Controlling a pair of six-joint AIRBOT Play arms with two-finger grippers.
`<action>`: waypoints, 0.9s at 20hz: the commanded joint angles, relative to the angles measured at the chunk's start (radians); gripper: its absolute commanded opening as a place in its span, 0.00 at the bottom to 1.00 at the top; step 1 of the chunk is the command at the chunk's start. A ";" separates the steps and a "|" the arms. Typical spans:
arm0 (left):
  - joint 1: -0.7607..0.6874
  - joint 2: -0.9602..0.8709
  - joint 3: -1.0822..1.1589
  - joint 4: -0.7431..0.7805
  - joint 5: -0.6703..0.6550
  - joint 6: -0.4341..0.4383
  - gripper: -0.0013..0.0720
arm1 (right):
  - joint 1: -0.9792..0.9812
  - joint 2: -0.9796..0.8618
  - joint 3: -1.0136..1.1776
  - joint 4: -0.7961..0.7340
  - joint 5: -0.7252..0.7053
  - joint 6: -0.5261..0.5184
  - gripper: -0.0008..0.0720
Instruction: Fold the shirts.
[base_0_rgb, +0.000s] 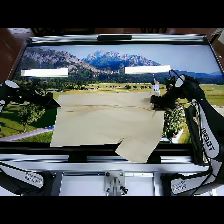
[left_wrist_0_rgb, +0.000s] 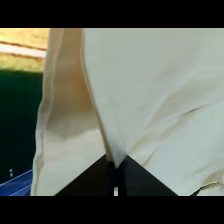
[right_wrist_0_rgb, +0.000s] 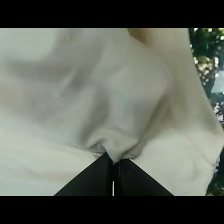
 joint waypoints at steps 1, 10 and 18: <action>0.005 0.000 0.039 0.024 -0.045 0.023 0.06 | 0.000 0.028 -0.003 0.010 0.077 -0.002 0.09; 0.010 -0.014 0.038 0.150 -0.047 0.022 0.06 | 0.000 0.007 -0.004 -0.075 0.100 0.029 0.09; -0.002 -0.018 0.002 0.203 -0.036 0.022 0.06 | 0.000 -0.010 -0.004 -0.130 0.143 0.044 0.09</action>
